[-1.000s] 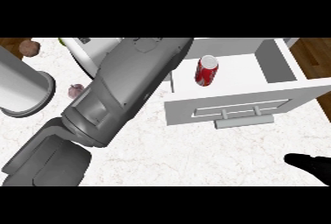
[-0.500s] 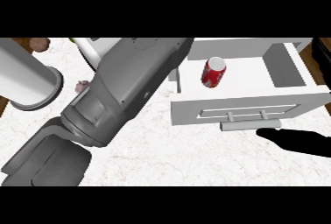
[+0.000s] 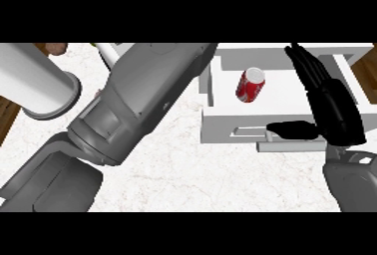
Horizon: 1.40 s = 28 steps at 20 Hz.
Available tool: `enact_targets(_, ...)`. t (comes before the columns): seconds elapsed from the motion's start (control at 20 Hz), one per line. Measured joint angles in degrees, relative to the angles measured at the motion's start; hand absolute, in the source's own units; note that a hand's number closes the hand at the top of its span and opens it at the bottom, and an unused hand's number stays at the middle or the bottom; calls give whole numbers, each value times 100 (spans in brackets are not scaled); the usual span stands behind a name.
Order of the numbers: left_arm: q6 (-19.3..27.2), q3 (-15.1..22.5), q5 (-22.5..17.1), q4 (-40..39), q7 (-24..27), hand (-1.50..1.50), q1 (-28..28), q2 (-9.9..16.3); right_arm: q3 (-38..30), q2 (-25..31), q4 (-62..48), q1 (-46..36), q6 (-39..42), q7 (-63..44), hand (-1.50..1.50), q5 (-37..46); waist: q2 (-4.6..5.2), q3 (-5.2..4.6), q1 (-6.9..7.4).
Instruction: Pick up the can, place it into the drawer and close the drawer
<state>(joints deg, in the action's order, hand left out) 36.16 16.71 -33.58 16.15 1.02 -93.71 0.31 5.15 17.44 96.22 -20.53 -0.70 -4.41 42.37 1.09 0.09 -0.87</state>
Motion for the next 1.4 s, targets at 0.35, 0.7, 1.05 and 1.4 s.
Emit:
enact_targets(0.35, -140, -117, 52, 67, -144, -150, -17, 125, 210, -253, -1773, -650, -843, 510, -150, 836, -29, -2, 128)
enact_targets(0.7, -278, -138, 162, 273, -324, -150, 182, 448, 50, -624, -3648, -1577, -1836, 731, -150, 1378, -51, -3, 269)
enact_targets(1.05, -378, -77, 271, 778, -527, -150, 602, 721, -347, -750, -5116, -2559, -2812, 695, -150, 1718, -69, -5, 420)
enact_targets(1.4, -439, 19, 377, 1325, -789, -150, 936, 946, -657, -731, -6404, -3507, -3445, 727, -150, 1904, -55, -12, 559)
